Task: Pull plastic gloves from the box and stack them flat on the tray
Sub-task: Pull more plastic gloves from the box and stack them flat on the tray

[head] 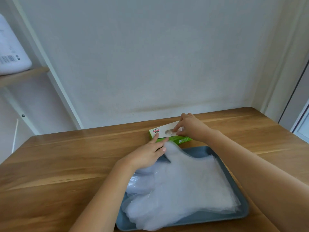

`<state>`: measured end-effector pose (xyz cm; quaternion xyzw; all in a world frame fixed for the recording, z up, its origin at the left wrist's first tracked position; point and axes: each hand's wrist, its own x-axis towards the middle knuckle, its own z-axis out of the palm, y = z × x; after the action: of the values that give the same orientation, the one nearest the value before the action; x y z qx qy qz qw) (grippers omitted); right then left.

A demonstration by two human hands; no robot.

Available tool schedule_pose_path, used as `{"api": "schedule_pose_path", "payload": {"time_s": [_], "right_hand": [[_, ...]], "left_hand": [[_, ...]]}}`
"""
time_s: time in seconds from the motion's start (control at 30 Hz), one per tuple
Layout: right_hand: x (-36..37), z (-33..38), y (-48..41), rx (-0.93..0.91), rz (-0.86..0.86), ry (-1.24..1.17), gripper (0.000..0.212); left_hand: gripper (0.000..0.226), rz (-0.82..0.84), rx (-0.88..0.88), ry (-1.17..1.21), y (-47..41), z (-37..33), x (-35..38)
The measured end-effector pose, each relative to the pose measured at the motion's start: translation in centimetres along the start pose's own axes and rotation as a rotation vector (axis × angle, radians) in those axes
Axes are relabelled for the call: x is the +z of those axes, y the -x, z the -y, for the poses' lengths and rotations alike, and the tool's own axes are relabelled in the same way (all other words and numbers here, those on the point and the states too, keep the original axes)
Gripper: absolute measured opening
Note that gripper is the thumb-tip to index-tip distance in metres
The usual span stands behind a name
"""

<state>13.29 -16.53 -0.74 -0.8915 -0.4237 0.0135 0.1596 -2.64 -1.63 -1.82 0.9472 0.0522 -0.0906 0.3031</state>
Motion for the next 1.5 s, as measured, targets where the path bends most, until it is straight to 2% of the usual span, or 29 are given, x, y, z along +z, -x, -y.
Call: {"api": "schedule_pose_path", "payload": {"time_s": [0.23,0.37,0.63,0.73,0.8,0.87,1.0,1.33,1.5], "right_hand": [[0.9,0.1,-0.5,-0.004,0.005,0.016,0.011],[1.2,-0.4,0.2,0.011,-0.004,-0.115,0.008],[1.5,-1.4,0.3,0.017,-0.143,-0.283,0.012],[1.6,-1.4,0.5,-0.015,-0.162,-0.316,0.002],[1.7,-1.4,0.3,-0.028,-0.135,-0.297,0.015],[1.6,-1.3,0.1,-0.024,-0.128,-0.25,0.019],[1.5,-1.0,-0.3,-0.041,-0.136,-0.189,0.011],[1.7,-1.1,0.0,0.023,-0.21,-0.309,0.012],[2.3,-0.8,-0.7,0.099,-0.206,-0.199,0.016]], "left_hand": [[0.048,0.016,0.003,0.002,0.1,0.0,-0.1],[0.047,0.023,0.003,-0.012,0.2,-0.2,-0.2],[0.047,0.023,-0.003,-0.032,0.2,-0.3,-0.3],[0.048,0.024,-0.006,-0.042,0.3,-0.3,-0.3],[0.048,0.025,-0.007,-0.044,0.3,-0.3,-0.3],[0.048,0.026,-0.01,-0.042,0.3,-0.3,-0.2],[0.049,0.03,-0.01,-0.046,0.4,-0.4,-0.2],[0.049,0.036,-0.011,-0.042,0.5,-0.6,-0.4],[0.049,0.038,-0.01,-0.039,0.5,-0.4,-0.4]]}}
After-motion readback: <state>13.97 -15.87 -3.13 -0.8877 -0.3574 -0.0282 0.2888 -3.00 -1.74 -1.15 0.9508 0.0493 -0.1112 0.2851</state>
